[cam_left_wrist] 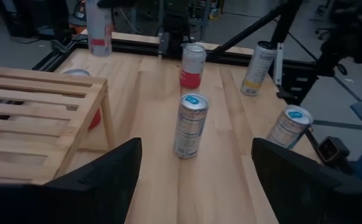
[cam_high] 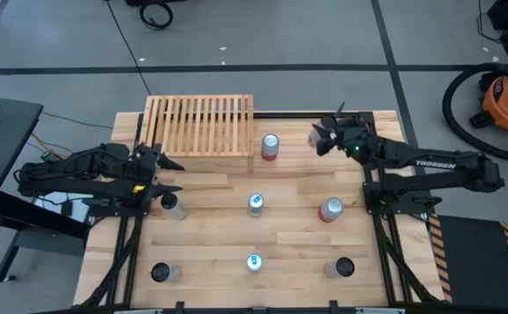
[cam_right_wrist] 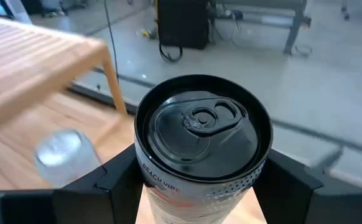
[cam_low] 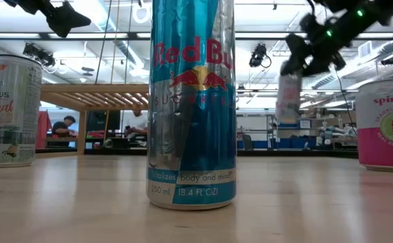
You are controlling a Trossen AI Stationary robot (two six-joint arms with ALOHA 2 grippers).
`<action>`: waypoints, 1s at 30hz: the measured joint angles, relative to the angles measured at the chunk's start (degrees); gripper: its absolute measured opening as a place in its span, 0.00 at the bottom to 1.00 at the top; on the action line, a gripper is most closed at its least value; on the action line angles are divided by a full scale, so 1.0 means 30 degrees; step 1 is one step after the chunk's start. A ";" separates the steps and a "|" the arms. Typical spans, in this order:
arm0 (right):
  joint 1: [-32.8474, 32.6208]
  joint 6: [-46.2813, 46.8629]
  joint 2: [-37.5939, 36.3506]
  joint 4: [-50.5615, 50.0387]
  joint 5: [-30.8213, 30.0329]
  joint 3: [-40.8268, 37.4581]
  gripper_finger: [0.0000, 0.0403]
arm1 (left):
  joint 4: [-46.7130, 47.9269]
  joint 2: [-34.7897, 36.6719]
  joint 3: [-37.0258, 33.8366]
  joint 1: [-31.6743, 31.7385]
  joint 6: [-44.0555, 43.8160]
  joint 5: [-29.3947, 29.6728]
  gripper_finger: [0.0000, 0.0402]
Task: Place canned beverage on shelf
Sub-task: Put the top white pink soda can on the shelf
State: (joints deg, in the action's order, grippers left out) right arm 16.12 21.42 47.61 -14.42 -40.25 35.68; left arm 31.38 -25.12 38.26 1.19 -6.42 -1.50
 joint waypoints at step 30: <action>0.3565 -0.6823 1.3785 -0.0079 0.5751 1.5286 0.63 | 0.1229 0.0000 0.0007 -0.0007 -0.0667 0.0002 0.78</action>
State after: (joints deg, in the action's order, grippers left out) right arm 26.81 0.95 88.96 -14.66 -23.00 81.54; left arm 35.07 -25.12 38.28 1.17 -8.43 -1.50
